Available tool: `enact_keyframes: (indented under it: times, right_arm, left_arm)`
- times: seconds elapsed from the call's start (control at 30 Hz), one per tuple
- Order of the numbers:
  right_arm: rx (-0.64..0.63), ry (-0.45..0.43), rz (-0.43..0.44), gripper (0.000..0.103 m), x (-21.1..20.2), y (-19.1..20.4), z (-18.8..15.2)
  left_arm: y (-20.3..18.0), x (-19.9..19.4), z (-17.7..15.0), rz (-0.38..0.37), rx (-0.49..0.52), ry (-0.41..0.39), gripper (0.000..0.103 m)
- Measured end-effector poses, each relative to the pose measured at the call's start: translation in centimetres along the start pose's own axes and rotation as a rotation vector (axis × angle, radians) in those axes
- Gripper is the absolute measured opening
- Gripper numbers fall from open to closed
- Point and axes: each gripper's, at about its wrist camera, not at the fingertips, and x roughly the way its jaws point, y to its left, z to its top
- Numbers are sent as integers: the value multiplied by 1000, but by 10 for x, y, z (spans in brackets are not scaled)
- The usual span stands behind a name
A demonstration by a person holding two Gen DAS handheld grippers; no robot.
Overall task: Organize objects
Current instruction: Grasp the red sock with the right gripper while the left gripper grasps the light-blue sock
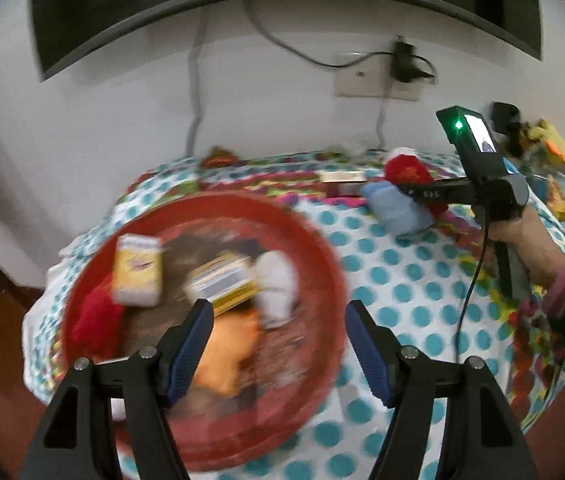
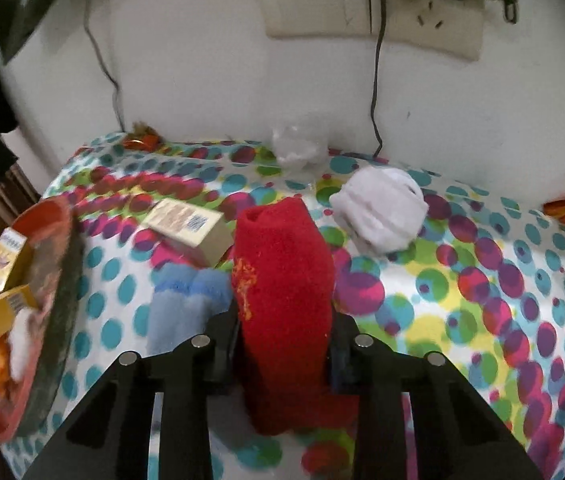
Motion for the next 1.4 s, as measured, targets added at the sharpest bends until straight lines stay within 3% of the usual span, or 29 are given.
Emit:
enact_keyframes:
  times: [0.13, 0.3, 0.37, 0.57, 0.77, 1.0, 1.2, 1.23, 1.27, 1.33, 1.4]
  right_arm:
    - [9, -53, -30, 30, -31, -9, -19]
    - [33, -58, -110, 30, -59, -34, -52]
    - [34, -61, -149, 30, -69, -44, -67]
    - [93, -57, -130, 30, -74, -62, -89]
    - [75, -33, -132, 31, -68, -58, -88]
    - [9, 4, -160, 31, -61, -46, -89]
    - [10, 8, -162, 31, -60, -46, -90]
    - [10, 9, -165, 31, -59, -45, -91]
    - [8, 10, -168, 31, -59, -44, -91]
    - [9, 11, -167, 31, -59, -44, -91]
    - [15, 11, -165, 31, -58, -45, -91]
  left_arm:
    - [-35, 23, 12, -59, 22, 6, 70]
    - [-70, 53, 36, -111, 34, 6, 70]
    - [-83, 67, 52, -154, 20, 13, 70]
    - [-107, 117, 89, -255, -98, 82, 70]
    - [-119, 166, 107, -173, -142, 128, 70]
    - [-122, 203, 96, -198, -249, 183, 70]
    - [-133, 204, 91, -160, -198, 135, 70]
    - [-132, 204, 90, -160, -196, 129, 69]
    - [-131, 203, 89, -158, -193, 118, 56]
    - [-128, 199, 86, -155, -194, 110, 43]
    - [-125, 197, 84, -179, -210, 116, 37]
